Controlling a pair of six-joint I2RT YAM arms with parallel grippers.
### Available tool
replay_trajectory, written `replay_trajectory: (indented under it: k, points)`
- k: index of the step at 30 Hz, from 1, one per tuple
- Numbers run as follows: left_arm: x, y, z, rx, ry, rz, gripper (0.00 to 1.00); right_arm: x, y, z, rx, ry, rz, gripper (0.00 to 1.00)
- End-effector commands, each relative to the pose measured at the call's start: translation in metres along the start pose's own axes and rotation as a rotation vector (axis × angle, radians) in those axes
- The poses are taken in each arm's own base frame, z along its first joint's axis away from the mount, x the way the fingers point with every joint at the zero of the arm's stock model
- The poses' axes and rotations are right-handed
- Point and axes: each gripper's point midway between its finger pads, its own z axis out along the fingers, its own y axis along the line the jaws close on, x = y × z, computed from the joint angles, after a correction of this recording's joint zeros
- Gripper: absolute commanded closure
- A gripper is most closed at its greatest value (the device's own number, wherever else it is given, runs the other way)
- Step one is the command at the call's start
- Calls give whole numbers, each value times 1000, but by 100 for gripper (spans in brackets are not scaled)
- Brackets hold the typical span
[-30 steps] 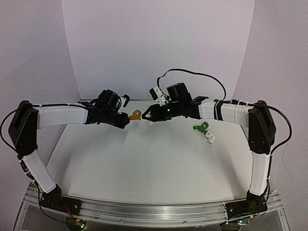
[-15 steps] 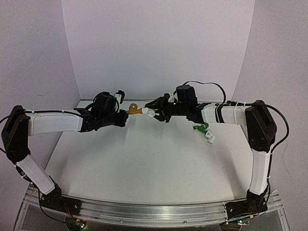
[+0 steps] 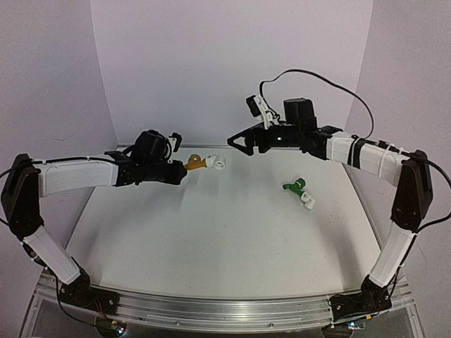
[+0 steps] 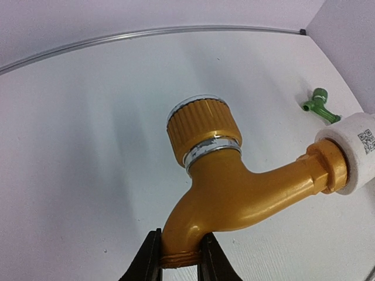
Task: Install the water faucets
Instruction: Screw the water faucet onto the adaptor.
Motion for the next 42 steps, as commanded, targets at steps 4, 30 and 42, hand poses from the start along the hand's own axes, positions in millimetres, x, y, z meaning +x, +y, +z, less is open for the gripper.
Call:
replay_trajectory:
  k: [4,30,42]
  points:
    - [-6,-45,-10,250,133,7,100,32,38,-4,-47,93,-860,8]
    - [7,-65,-10,368,229,34,100,105,42,42,-64,325,-1193,35]
    - [-7,-46,-4,243,150,28,100,67,45,53,42,192,-838,99]
